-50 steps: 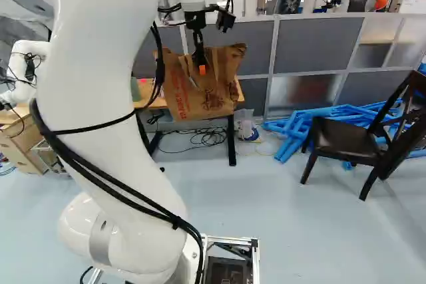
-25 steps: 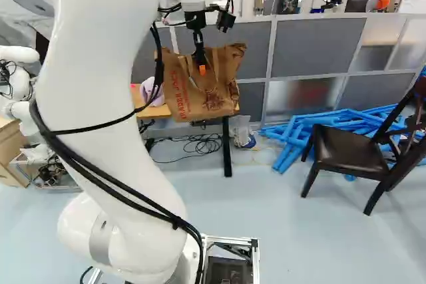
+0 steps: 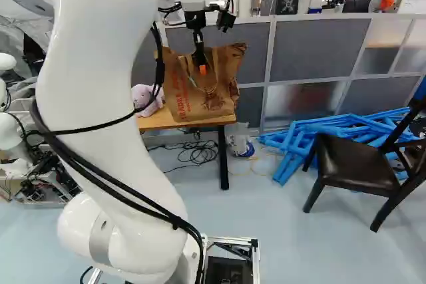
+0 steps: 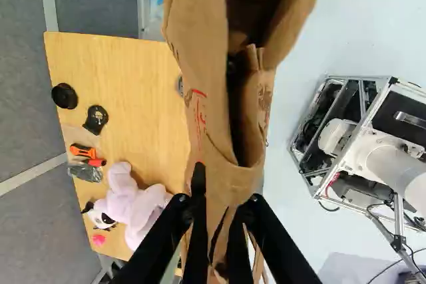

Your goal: Pick up the bag on the ground and place it on the table

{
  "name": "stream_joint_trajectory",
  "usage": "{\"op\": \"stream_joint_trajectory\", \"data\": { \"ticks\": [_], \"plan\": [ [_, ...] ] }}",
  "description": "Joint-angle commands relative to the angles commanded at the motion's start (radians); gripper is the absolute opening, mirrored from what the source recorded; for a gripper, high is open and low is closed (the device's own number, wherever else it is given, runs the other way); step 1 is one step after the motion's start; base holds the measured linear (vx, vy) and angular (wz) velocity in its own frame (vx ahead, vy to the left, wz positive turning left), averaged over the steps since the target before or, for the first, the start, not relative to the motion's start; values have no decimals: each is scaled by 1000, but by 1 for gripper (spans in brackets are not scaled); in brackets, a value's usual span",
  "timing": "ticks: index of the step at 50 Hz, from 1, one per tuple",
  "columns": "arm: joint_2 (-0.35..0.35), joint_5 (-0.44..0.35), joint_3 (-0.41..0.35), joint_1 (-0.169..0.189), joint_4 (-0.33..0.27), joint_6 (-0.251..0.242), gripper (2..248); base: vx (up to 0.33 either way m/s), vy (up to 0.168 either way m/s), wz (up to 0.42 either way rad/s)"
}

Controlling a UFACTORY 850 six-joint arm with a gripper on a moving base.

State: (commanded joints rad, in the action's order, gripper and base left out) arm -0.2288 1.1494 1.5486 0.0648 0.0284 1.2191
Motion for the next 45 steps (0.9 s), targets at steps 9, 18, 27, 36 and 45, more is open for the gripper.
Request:
{"op": "stream_joint_trajectory", "data": {
  "ticks": [9, 18, 27, 36, 45],
  "plan": [
    [0, 0, 0, 0, 0, 0, 21, 251, 0, -13],
    [0, 0, 0, 0, 0, 0, 21, 253, 1, -16],
    [0, 0, 0, 0, 0, 0, 21, 258, 0, -17],
    [0, 0, 0, 0, 0, 0, 21, 202, -3, -10],
    [0, 0, 0, 0, 0, 0, 21, 24, 1, -4]
  ]
}}
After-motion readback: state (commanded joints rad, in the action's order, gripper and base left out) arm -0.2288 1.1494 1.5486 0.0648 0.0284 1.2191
